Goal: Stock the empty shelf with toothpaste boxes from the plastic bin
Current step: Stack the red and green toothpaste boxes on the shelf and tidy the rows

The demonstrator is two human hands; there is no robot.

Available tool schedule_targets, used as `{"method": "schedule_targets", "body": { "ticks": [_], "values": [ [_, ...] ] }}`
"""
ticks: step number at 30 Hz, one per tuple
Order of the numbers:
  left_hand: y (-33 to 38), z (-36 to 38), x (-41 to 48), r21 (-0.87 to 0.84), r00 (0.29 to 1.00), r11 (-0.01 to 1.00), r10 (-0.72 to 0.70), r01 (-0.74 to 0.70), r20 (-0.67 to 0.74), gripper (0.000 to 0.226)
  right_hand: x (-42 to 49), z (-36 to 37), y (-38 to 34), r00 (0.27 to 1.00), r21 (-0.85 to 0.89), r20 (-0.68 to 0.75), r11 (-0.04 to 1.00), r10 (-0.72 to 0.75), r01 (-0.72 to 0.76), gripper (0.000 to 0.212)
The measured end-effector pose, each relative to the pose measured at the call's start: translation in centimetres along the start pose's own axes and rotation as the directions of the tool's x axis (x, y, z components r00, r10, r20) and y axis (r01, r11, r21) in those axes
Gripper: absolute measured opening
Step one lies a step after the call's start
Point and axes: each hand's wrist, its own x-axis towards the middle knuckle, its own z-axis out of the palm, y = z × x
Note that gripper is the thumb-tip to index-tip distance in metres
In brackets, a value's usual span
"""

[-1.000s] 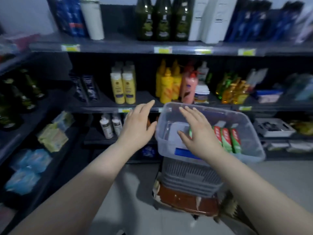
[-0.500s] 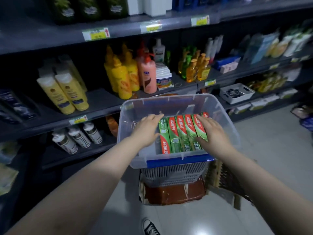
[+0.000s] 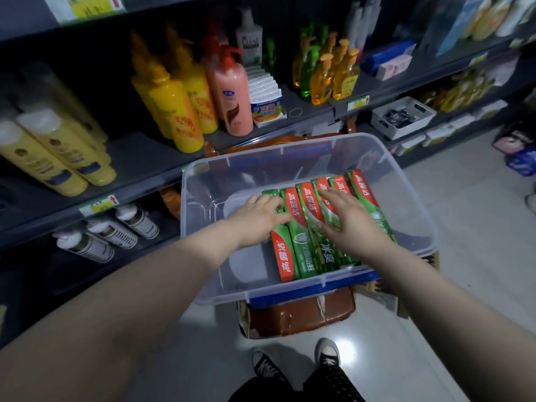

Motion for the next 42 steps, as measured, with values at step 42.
{"method": "schedule_targets", "body": {
  "ticks": [42],
  "values": [
    [-1.6, -6.6, -8.5, -0.939, 0.505, -0.178, -0.805, 0.296, 0.312, 0.024, 11.6, 1.4, -1.2, 0.546, -0.286, 0.78, 0.601, -0.307, 0.746, 0.064]
  ]
}}
